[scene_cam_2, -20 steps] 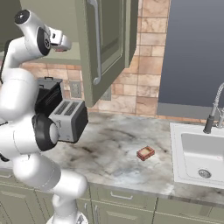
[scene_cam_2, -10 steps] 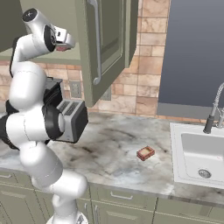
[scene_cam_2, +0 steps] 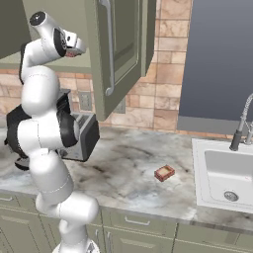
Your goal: Locate and retrieve the bar soap and bar soap from the cabinet. Place them next to the sink.
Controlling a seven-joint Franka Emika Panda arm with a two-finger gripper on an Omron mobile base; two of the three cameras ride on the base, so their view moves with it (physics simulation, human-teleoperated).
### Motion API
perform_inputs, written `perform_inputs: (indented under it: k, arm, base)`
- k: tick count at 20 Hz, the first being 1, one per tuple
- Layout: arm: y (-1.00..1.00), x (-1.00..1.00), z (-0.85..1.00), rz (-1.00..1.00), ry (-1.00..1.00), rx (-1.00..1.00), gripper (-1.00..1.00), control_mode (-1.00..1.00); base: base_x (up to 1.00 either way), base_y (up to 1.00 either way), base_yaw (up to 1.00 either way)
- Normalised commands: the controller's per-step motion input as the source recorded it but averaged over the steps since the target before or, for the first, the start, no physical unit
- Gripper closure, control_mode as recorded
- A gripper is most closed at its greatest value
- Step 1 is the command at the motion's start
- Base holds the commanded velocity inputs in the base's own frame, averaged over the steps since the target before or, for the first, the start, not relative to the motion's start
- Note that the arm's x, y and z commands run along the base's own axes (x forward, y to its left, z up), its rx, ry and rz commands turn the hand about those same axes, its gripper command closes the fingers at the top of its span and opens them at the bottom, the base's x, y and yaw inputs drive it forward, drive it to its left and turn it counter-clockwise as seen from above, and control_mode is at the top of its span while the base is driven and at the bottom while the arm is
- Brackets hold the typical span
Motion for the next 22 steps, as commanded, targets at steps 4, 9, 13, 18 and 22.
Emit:
perform_inputs:
  k: [4,9,13,18,22]
  arm:
    - [0.0,0.27,-0.1,-0.03,0.0,0.0,-1.0,-1.0]
    - [0.06,0.09,-0.17,-0.04,0.0,0.0,1.0,-1.0]
    - [0.01,0.0,-0.05,0.0,0.0,0.0,1.0,-1.0]
    - [0.0,-0.33,0.0,0.0,-0.02,0.0,1.0,-1.0]
    - [0.0,-0.9,0.0,0.0,-0.1,0.01,1.0,-1.0]
  base:
    - [0.0,0.0,0.0]
    - [0.0,0.0,0.0]
    - [0.0,0.0,0.0]
    - [0.0,0.0,0.0]
    - [0.0,0.0,0.0]
